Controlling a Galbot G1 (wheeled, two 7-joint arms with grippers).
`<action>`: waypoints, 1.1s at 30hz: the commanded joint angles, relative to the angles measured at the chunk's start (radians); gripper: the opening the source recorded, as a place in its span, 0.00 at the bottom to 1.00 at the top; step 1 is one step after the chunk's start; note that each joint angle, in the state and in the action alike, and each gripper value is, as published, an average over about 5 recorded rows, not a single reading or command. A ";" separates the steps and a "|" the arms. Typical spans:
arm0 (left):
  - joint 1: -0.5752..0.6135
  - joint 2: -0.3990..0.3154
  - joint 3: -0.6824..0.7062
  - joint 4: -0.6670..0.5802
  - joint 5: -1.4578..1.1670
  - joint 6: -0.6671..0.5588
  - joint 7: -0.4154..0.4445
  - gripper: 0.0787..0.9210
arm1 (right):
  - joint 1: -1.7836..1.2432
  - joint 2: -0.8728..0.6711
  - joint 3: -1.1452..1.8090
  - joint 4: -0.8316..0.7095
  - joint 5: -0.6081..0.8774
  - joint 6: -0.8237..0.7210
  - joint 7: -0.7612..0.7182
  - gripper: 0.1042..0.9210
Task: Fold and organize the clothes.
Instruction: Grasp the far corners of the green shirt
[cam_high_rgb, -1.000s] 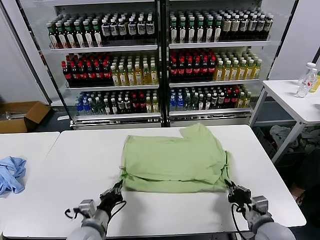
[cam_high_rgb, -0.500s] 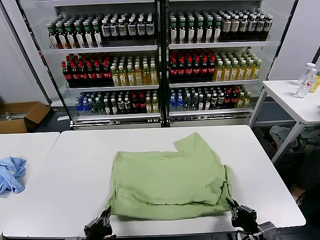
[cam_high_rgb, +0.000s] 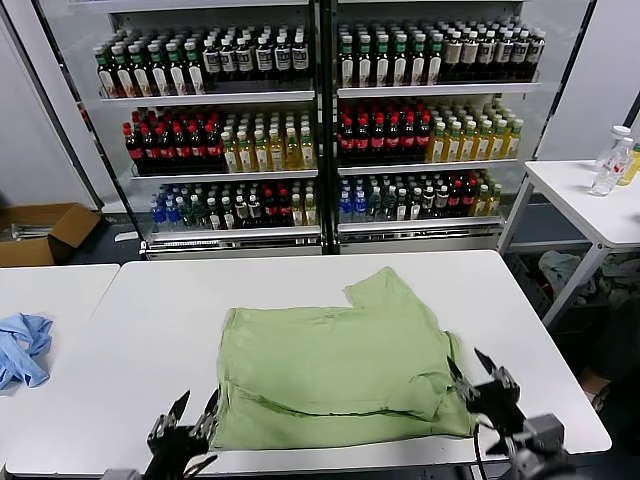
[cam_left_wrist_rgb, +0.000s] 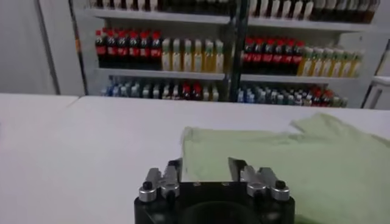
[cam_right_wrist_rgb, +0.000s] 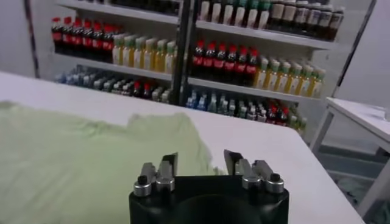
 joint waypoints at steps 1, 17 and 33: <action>-0.519 0.030 0.068 0.418 -0.021 0.035 0.036 0.62 | 0.502 0.002 -0.238 -0.318 0.136 -0.101 0.052 0.79; -0.866 0.071 0.202 0.806 -0.035 0.142 -0.042 0.88 | 0.915 0.157 -0.521 -0.806 0.197 -0.155 0.029 0.88; -0.935 0.079 0.236 0.919 -0.104 0.152 -0.045 0.84 | 1.041 0.285 -0.576 -1.161 0.156 -0.167 -0.056 0.87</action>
